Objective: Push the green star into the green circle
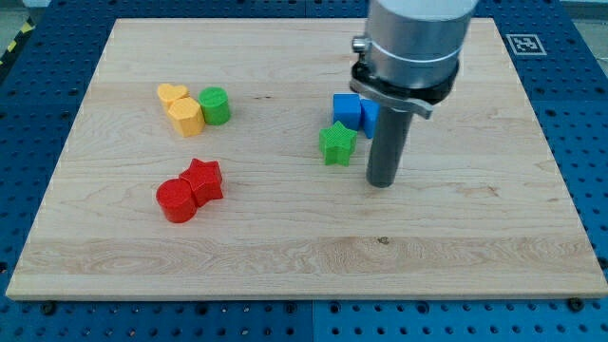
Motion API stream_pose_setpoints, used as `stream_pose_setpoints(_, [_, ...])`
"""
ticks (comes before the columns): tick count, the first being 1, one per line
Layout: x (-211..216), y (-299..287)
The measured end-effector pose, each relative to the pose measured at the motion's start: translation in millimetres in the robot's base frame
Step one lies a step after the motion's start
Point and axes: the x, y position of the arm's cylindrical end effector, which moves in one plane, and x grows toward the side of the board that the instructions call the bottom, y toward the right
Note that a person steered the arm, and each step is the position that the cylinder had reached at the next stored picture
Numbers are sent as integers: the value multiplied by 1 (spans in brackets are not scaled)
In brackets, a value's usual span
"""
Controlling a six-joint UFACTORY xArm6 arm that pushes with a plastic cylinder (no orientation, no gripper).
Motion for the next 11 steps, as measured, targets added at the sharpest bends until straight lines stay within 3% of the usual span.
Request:
stream_pose_setpoints(3, [-26,-20])
stream_pose_setpoints(11, [-79,-181])
